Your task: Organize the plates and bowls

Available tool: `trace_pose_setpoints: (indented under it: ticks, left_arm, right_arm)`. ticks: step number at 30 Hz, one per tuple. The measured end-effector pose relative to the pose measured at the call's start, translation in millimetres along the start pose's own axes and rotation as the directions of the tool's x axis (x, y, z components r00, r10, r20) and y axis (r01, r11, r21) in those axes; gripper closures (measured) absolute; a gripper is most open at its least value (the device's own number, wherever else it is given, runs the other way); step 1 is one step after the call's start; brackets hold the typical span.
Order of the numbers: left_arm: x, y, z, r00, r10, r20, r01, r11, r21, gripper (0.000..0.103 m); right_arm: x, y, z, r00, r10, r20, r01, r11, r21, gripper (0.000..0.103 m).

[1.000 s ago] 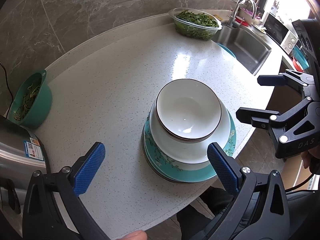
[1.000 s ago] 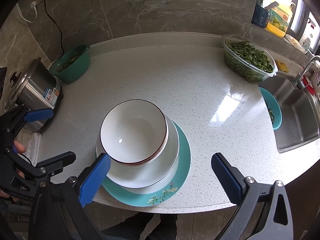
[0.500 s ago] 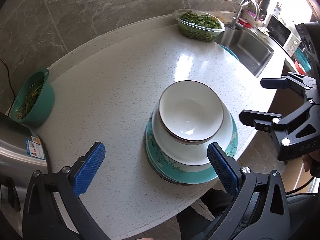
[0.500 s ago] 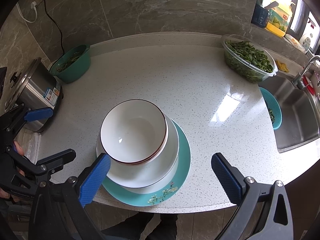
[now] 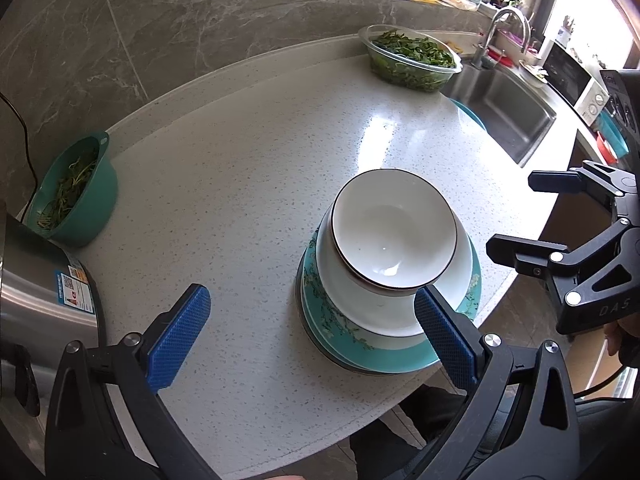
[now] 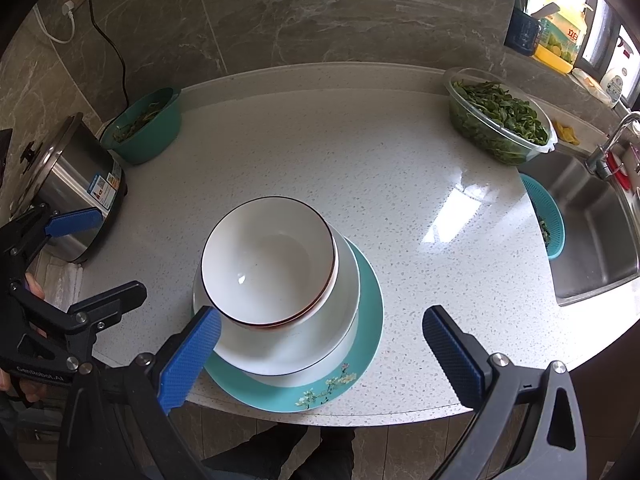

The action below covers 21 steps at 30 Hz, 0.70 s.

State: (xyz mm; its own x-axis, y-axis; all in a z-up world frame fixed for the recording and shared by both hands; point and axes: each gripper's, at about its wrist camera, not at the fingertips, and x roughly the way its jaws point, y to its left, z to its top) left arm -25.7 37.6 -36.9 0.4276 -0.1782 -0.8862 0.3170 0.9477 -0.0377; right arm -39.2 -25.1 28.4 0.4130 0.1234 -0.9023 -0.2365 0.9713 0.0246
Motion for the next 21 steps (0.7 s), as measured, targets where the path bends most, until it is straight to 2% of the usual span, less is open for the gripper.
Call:
trace_pose_setpoints:
  ticks: [15,21]
  left_arm:
    - [-6.9,-0.1,-1.8,0.999,0.002,0.052,-0.002,1.000,-0.006,0.000]
    - [-7.3,1.4,-1.7,0.999,0.012,0.048,-0.011,1.000,-0.006,0.000]
  right_arm:
    - [4.0,2.3,-2.0,1.000,0.007,-0.009,-0.007,1.000,0.000,0.000]
    - [4.4,1.9,-1.3,1.000,0.008,-0.012,-0.008,1.000,-0.003,0.000]
